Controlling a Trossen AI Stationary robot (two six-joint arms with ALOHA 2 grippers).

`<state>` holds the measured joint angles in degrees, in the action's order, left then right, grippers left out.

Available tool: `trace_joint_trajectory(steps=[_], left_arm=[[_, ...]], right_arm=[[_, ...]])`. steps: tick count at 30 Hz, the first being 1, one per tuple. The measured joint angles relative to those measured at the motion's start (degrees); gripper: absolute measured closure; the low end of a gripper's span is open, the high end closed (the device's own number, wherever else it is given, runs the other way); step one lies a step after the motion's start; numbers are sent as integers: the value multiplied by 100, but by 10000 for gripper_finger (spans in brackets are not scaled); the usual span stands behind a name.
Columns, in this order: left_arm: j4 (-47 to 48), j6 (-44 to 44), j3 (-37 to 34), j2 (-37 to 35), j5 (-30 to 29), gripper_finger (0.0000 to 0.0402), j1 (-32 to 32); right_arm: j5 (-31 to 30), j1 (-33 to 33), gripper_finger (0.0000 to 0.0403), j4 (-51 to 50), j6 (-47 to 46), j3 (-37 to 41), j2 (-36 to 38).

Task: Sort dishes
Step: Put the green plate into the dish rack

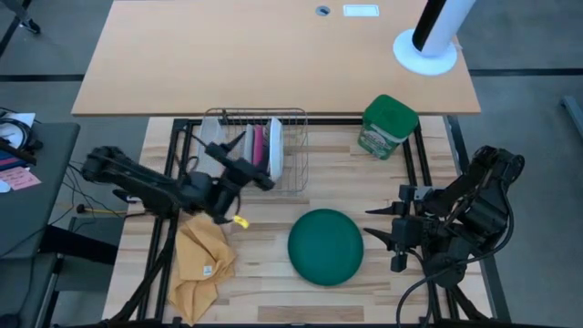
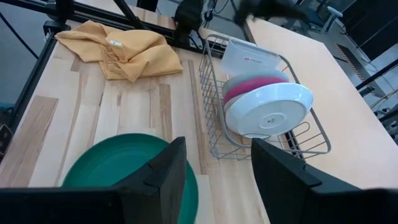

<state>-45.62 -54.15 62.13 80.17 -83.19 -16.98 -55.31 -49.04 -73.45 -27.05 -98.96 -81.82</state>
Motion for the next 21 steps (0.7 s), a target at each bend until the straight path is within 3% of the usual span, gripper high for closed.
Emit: trace_joint_trajectory(steps=[5, 9, 12, 21], left_arm=[[2508, 2059, 0, -789, 454, 72, -438], [4442, 4409, -4, -1200, 2175, 73, -653], [4930, 4903, -4, -1349, 2929, 73, -580], [5807, 5327, -2, -1435, 3187, 73, -576]], right_arm=[[1, 0, 223, -1, -42, 0, 0], [4, 35, 223, 2, -219, 0, -2], [4, 55, 223, 13, -329, 0, -2], [2, 157, 223, 130, -614, 310, -2]])
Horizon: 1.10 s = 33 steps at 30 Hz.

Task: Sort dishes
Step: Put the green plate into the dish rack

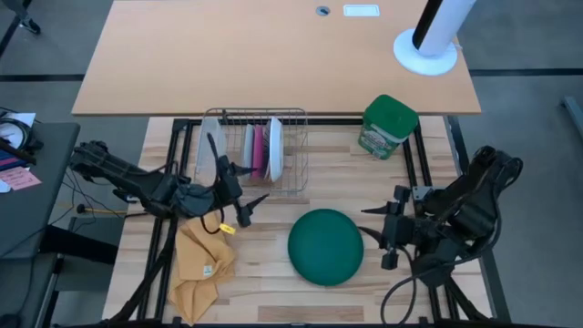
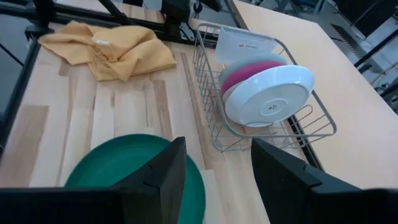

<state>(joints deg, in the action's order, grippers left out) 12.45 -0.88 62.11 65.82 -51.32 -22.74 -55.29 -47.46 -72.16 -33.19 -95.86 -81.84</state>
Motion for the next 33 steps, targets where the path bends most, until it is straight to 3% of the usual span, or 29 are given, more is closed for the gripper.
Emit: trace_joint_trajectory(steps=[4, 10, 17, 24, 33], left_arm=[[74, 529, 0, 2, 733, 73, -9], [55, 1316, 0, 74, 1696, 73, -23], [-15, 1940, 0, 461, 1819, 73, -48], [-492, 2022, 0, 753, 2111, 73, -51], [-546, 2058, 4, 747, 2128, 73, -254]], right_arm=[[0, 9, 223, 342, -143, 387, -2], [2, 72, 223, 708, -1304, 951, -2], [661, 78, 223, 770, -2937, 1655, -2], [1492, 181, 223, 776, -4786, 2317, -2], [2278, 714, 209, 902, -5401, 3045, 0]])
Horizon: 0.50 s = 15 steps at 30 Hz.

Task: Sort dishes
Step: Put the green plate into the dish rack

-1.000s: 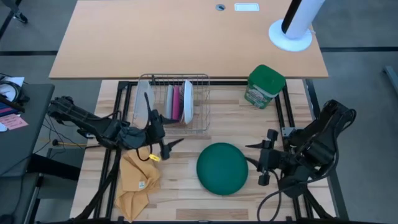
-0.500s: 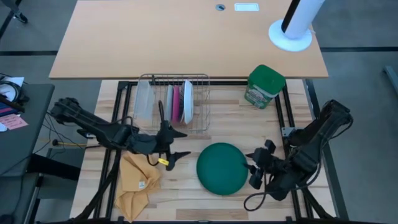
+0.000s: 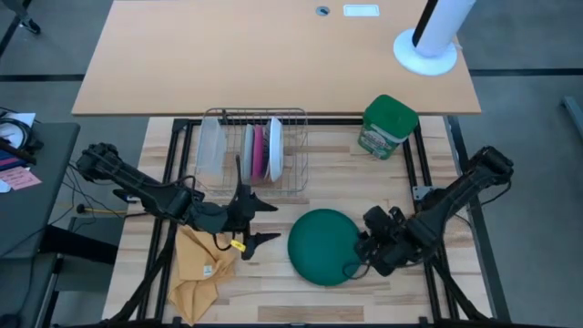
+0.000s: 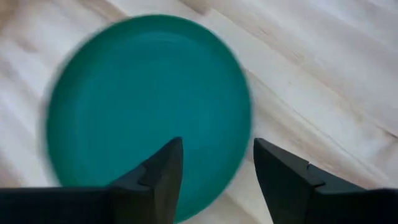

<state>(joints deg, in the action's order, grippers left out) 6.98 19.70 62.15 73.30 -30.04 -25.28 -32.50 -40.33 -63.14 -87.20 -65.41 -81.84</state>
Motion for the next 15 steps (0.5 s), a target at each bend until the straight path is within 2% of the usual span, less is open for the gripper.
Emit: trace_joint_trajectory(steps=[5, 15], left_arm=[[7, -35, 0, 0, 0, 73, -109], [38, -166, 0, -1, -1, 73, -175]], right_arm=[[298, 452, 192, 402, 83, 536, 2], [615, 1110, 188, 1806, 1117, 1348, 0]])
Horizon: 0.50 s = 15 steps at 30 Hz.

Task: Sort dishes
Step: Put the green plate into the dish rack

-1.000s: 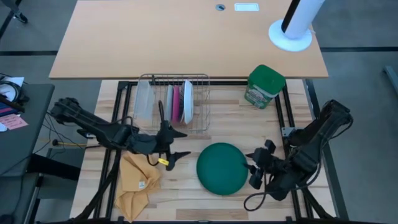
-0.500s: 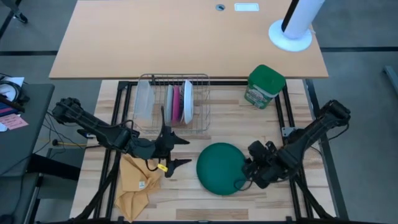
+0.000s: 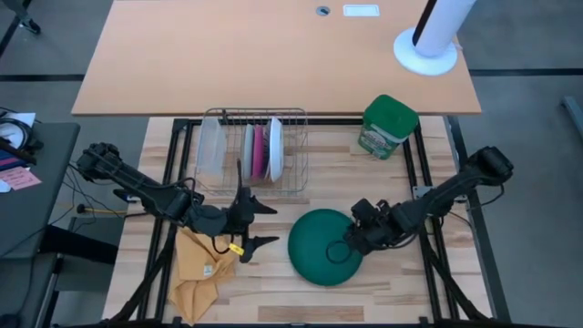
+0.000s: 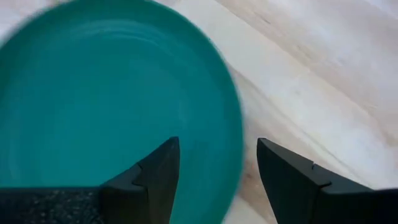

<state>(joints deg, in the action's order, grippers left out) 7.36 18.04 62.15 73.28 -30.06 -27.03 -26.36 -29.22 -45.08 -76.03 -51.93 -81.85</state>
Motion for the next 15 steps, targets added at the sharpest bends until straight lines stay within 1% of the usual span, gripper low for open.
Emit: trace_joint_trajectory(steps=[10, 15], left_arm=[[423, 301, -2, -1, -1, 73, -36], [441, 437, -2, 1, -5, 73, -39]], right_arm=[[317, 316, 188, 126, 155, 484, 0], [470, 433, 188, 790, 338, 798, 0]])
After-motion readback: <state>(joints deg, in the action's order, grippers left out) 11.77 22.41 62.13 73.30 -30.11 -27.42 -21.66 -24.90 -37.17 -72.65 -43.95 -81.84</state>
